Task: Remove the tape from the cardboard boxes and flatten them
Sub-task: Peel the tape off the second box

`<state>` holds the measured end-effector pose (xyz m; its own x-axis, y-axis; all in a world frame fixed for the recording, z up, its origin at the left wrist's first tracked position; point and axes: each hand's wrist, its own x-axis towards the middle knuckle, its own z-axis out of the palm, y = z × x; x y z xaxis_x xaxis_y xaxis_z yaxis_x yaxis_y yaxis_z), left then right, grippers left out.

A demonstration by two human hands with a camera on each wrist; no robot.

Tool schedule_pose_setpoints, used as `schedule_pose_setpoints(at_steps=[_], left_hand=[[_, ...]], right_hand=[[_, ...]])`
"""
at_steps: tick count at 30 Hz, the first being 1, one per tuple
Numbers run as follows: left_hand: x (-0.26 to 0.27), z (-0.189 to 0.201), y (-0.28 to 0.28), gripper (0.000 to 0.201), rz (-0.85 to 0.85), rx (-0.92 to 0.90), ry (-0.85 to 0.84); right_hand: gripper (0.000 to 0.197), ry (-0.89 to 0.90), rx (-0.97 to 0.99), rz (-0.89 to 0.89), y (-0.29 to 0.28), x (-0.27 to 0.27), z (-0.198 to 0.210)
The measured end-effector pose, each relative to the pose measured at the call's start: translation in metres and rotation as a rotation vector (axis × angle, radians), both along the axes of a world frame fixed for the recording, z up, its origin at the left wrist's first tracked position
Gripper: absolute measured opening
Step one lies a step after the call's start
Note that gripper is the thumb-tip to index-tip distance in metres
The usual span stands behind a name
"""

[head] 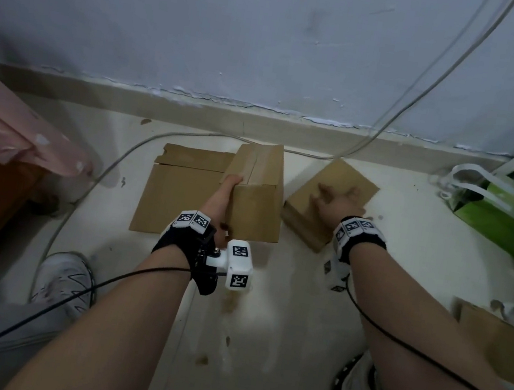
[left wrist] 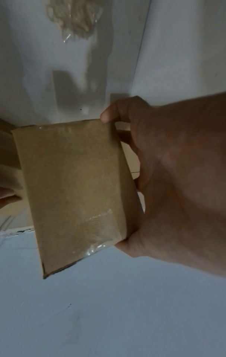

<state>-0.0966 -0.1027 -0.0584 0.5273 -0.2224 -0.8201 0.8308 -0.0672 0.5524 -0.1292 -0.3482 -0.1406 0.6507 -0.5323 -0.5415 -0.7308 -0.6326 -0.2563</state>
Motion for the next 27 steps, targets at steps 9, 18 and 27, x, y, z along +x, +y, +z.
schedule_pose_setpoints(at_steps=[9, 18, 27], left_hand=[[-0.021, 0.034, 0.053, 0.043, -0.130, 0.213, -0.159], [-0.046, 0.074, 0.123, 0.069, -0.303, 0.399, -0.271], [-0.082, 0.062, 0.200, 0.094, -0.727, 0.615, -0.193]], right_hand=[[0.064, 0.120, 0.012, 0.065, 0.050, -0.024, 0.015], [0.079, -0.146, 0.859, -0.031, 0.197, -0.043, 0.138], [0.081, -0.031, 0.912, 0.042, 0.260, -0.075, 0.111]])
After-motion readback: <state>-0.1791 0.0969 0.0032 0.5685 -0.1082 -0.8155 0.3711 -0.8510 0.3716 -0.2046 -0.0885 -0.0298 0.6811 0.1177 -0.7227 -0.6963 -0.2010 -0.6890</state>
